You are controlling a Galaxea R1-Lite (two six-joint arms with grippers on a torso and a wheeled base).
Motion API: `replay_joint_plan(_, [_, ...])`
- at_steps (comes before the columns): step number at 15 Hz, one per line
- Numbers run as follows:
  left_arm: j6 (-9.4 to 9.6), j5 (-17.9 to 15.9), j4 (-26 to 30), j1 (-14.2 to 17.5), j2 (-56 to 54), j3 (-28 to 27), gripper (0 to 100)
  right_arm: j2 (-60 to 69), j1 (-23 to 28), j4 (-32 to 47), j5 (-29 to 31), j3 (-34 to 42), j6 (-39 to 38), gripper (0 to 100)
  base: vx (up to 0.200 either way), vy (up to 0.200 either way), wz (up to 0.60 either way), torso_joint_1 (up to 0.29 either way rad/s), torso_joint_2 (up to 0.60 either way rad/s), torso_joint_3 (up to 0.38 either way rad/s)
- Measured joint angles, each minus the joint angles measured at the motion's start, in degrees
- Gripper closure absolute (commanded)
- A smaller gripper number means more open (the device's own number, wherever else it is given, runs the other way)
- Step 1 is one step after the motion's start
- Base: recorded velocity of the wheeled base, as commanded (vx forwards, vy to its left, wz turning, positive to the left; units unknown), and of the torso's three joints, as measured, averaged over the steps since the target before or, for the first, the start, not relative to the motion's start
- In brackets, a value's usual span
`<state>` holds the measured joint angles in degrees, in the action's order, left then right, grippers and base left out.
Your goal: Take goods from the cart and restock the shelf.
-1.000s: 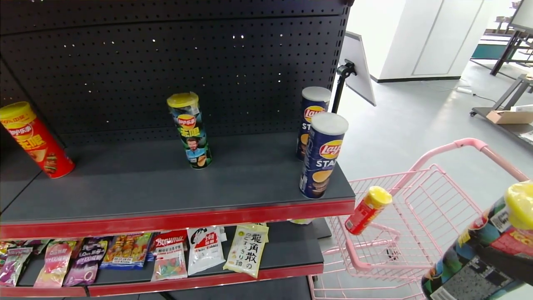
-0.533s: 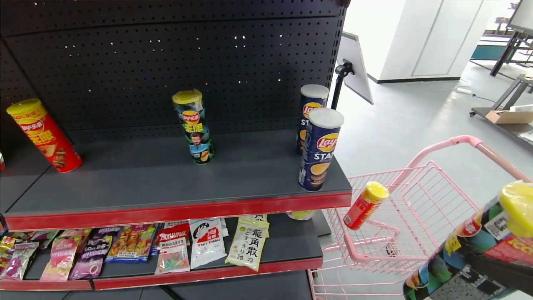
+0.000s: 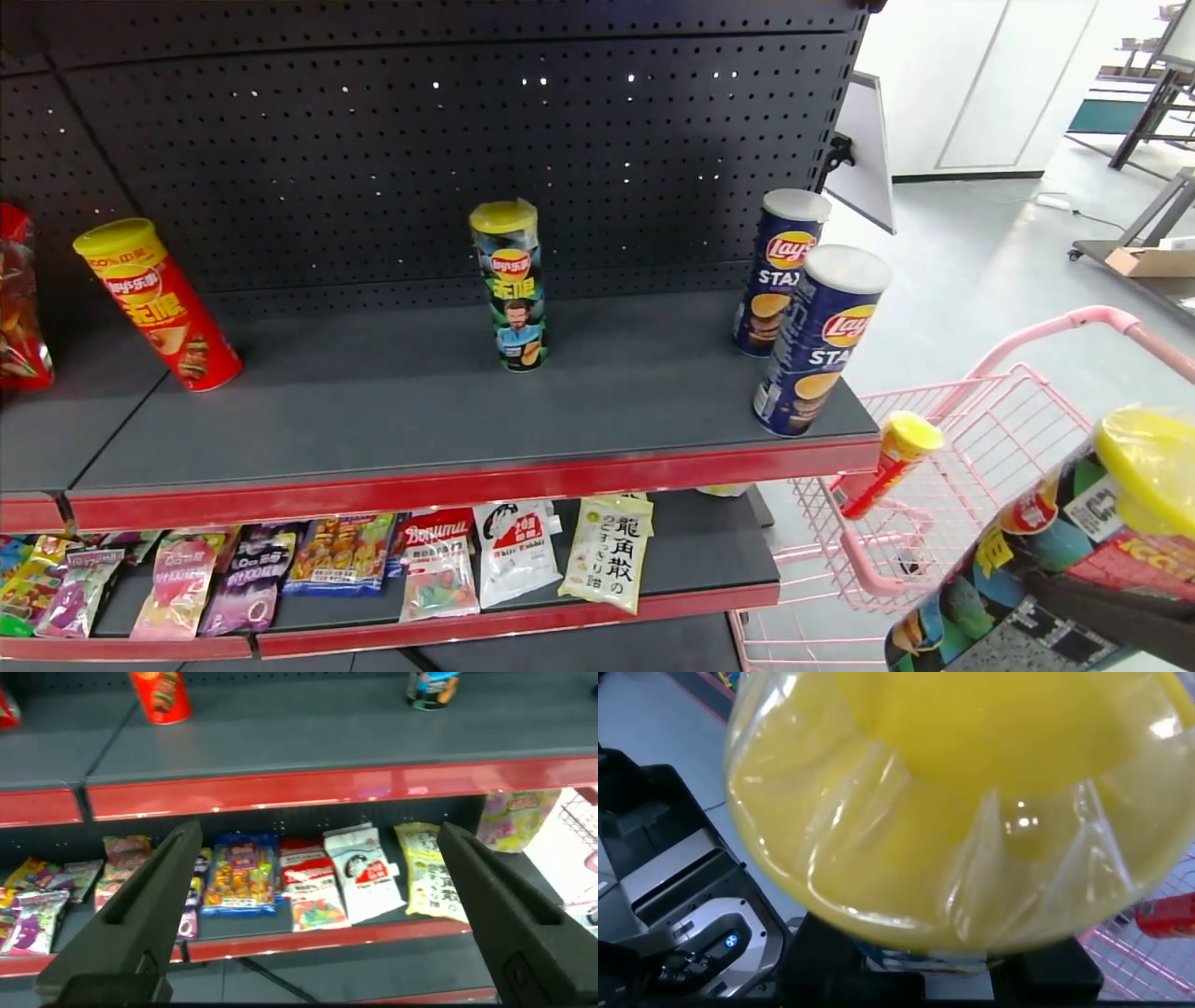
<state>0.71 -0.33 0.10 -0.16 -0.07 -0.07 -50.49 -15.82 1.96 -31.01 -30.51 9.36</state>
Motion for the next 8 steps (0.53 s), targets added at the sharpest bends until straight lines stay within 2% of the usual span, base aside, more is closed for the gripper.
replay_joint_plan(3, [0.0,0.0,0.0,0.0,0.0,0.0,0,0.06,-0.24,-0.02,0.0,0.28,0.21,100,0.0,0.2,0.0,-0.002,0.0,0.002])
replay_joint_plan(8, [-0.05,0.0,-0.02,0.05,0.0,0.0,0,0.46,-1.29,-0.05,-0.07,0.83,0.29,100,0.0,0.0,0.0,0.0,0.0,0.0])
